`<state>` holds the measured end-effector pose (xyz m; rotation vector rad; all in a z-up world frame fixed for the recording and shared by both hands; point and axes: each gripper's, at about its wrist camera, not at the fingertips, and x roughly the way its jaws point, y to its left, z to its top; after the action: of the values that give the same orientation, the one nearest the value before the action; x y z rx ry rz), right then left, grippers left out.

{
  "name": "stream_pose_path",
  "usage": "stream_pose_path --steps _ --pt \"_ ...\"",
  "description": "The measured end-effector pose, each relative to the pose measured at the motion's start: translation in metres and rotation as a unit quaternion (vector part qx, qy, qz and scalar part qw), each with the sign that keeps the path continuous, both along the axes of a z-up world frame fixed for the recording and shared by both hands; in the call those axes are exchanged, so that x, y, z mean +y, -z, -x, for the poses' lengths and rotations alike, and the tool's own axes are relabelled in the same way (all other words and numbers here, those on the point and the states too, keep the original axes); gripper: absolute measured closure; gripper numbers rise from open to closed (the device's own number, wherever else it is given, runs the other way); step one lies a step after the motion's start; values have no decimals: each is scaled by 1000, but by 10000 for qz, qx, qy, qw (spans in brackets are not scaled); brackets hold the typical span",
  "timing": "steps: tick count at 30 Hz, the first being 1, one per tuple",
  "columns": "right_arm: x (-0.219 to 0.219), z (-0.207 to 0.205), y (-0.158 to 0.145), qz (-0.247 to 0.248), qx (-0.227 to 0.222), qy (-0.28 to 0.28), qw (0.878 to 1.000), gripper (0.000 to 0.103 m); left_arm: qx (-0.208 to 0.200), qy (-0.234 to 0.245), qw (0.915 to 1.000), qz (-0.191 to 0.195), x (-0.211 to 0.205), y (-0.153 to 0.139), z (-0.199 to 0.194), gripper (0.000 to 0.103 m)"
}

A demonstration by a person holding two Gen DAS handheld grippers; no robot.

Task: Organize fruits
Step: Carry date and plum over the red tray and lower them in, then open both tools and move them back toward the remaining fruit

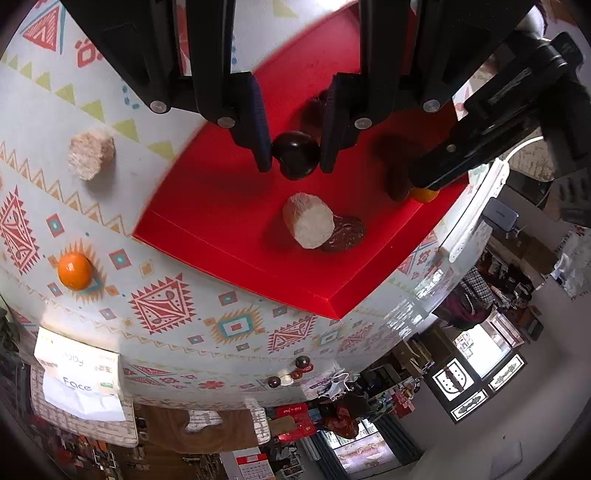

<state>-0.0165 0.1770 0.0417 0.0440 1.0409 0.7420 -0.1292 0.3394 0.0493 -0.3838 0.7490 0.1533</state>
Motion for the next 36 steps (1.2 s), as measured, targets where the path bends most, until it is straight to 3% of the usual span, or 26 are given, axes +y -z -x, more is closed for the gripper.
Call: stream_pose_path --steps 8,12,14,17,19,23,28,36 --pt "0 2 -13 7 -302 53 9995 61 -122 -17 9998 -135 -6 -15 6 35" --pt "-12 7 -26 -60 -526 188 9984 61 -141 -130 9979 -625 -24 -27 10 14" --pt "-20 12 -35 -63 -726 259 9970 58 -200 -61 9962 -845 -35 -33 13 13" --pt "-35 26 -49 -19 -1182 418 9921 45 -253 45 9926 -1186 -57 -42 16 13" --pt "-47 37 -58 55 -1572 575 9859 28 -263 27 9891 -1450 -71 -46 18 13" --pt "-74 49 -68 247 -2151 904 9721 12 -318 21 9806 -1936 -99 -54 23 13" --pt "-117 44 -67 292 -1881 1240 9739 11 -415 228 9712 -2337 -138 -62 28 13" --pt "-193 39 -58 398 -1552 1856 9695 11 -321 674 9667 -2447 -187 -61 19 13"
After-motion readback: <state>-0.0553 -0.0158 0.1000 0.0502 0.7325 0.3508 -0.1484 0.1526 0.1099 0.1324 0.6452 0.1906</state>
